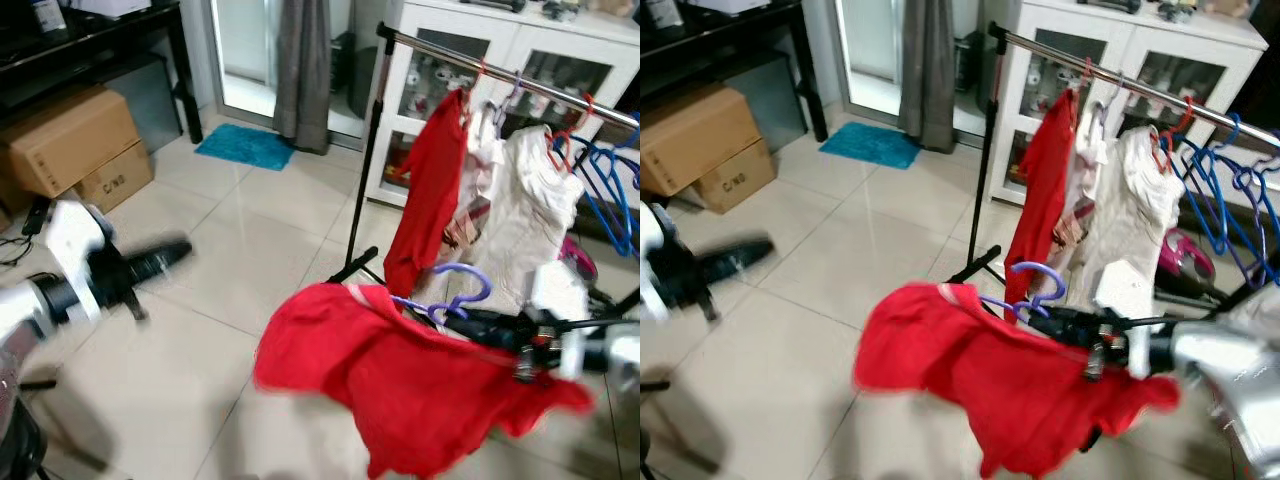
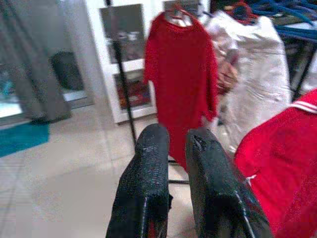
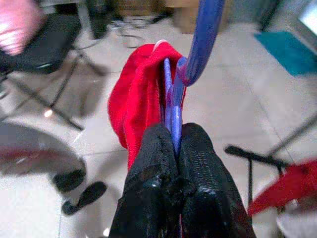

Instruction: Hang hanger

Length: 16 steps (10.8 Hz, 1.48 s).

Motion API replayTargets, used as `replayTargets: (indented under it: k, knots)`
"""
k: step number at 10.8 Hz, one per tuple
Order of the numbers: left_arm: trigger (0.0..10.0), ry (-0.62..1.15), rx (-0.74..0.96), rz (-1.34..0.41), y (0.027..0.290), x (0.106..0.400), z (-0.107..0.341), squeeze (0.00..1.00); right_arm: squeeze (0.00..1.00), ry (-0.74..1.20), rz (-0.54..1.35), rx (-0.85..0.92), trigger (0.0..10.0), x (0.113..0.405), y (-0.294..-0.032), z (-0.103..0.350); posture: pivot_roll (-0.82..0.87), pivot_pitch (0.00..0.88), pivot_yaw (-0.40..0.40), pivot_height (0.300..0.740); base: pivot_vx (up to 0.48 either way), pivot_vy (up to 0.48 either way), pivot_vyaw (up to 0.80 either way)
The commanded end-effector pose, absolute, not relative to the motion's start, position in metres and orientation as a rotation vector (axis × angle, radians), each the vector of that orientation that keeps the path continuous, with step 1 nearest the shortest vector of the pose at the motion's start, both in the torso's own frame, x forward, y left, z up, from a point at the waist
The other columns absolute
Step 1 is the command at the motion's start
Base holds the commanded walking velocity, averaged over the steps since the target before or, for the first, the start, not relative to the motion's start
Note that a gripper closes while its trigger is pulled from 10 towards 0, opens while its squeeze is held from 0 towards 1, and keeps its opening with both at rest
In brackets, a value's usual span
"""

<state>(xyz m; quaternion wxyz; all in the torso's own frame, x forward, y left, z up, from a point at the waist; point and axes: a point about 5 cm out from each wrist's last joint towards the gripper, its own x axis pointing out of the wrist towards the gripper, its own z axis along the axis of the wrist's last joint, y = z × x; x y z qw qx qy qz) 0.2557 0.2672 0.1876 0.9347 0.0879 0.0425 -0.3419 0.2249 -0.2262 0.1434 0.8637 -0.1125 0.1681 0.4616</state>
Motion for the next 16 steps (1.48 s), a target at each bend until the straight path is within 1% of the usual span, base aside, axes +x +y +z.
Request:
replayTargets:
  k: [1, 2, 3, 4, 5, 6, 7, 8, 9, 10, 11, 12, 13, 14, 16]
  knots:
    - [10.0, 0.086, 0.155, -0.678, 0.253, 0.253, 0.180, 0.00, 0.00, 0.341, 0.827, -0.190, 10.0, 0.227, -0.227, 0.137, 0.06, 0.029, -0.017, 0.740, 0.000, 0.000, 0.00]
    - [10.0, 0.077, 0.159, -0.637, 0.238, 0.250, 0.174, 0.00, 0.00, 0.337, 0.724, -0.111, 10.0, 0.226, -0.223, 0.127, 0.06, 0.032, -0.008, 0.740, 0.000, 0.000, 0.00]
    - [10.0, 0.104, 0.110, -0.628, 0.226, 0.247, 0.165, 0.00, 0.00, 0.324, 0.659, -0.044, 10.0, 0.224, -0.219, 0.121, 0.06, 0.034, -0.004, 0.740, 0.000, 0.000, 0.00]
    - [10.0, 0.097, 0.110, -0.594, 0.212, 0.243, 0.155, 0.00, 0.00, 0.317, 0.593, -0.001, 8.5, 0.219, -0.210, 0.117, 0.05, 0.038, 0.001, 0.740, 0.000, 0.000, 0.00]
    - [10.0, 0.110, 0.126, -0.563, 0.207, 0.243, 0.149, 0.00, 0.00, 0.313, 0.571, 0.034, 0.0, 0.217, -0.208, 0.115, 0.04, 0.041, -0.001, 0.740, 0.000, 0.000, 0.00]
    - [10.0, 0.119, 0.060, -0.470, 0.193, 0.243, 0.141, 0.00, 0.00, 0.306, 0.516, 0.076, 0.0, 0.214, -0.198, 0.113, 0.04, 0.051, -0.011, 0.740, 0.000, 0.000, 0.00]
    - [10.0, 0.137, 0.051, -0.391, 0.178, 0.244, 0.133, 0.00, 0.00, 0.285, 0.430, 0.096, 0.0, 0.210, -0.190, 0.111, 0.04, 0.060, -0.018, 0.740, 0.000, 0.000, 0.00]
    - [10.0, 0.160, 0.100, -0.381, 0.164, 0.240, 0.126, 0.00, 0.00, 0.266, 0.297, 0.085, 0.0, 0.206, -0.192, 0.111, 0.03, 0.077, -0.012, 0.740, 0.000, 0.000, 0.00]
    - [10.0, 0.158, 0.116, -0.367, 0.159, 0.240, 0.123, 0.00, 0.00, 0.239, 0.231, 0.054, 0.0, 0.204, -0.197, 0.115, 0.02, 0.085, -0.002, 0.740, 0.000, 0.000, 0.00]
    - [10.0, 0.151, 0.083, -0.344, 0.156, 0.243, 0.123, 0.00, 0.00, 0.204, 0.195, 0.054, 4.9, 0.205, -0.195, 0.120, 0.00, 0.094, 0.003, 0.740, 0.000, 0.000, 0.00]
    - [10.0, 0.125, 0.104, -0.358, 0.152, 0.243, 0.128, 0.00, 0.00, 0.224, 0.146, 0.022, 10.0, 0.207, -0.191, 0.119, 0.01, 0.084, 0.004, 0.740, 0.000, 0.000, 0.00]
    - [10.0, 0.108, 0.130, -0.352, 0.152, 0.245, 0.132, 0.00, 0.00, 0.214, 0.122, -0.011, 10.0, 0.211, -0.184, 0.118, 0.01, 0.067, 0.008, 0.740, 0.000, 0.000, 0.00]
    - [10.0, 0.117, 0.158, -0.333, 0.155, 0.246, 0.127, 0.00, 0.00, 0.207, 0.115, 0.048, 10.0, 0.212, -0.179, 0.116, 0.02, 0.065, 0.015, 0.740, 0.000, 0.000, 0.00]
    - [10.0, 0.115, 0.129, -0.338, 0.152, 0.247, 0.127, 0.00, 0.00, 0.225, 0.130, 0.039, 10.0, 0.214, -0.172, 0.115, 0.02, 0.048, 0.026, 0.740, 0.000, 0.000, 0.00]
    - [10.0, 0.111, 0.122, -0.360, 0.147, 0.249, 0.127, 0.00, 0.00, 0.199, 0.227, 0.042, 10.0, 0.216, -0.163, 0.120, 0.01, 0.036, 0.023, 0.740, 0.000, 0.000, 0.00]
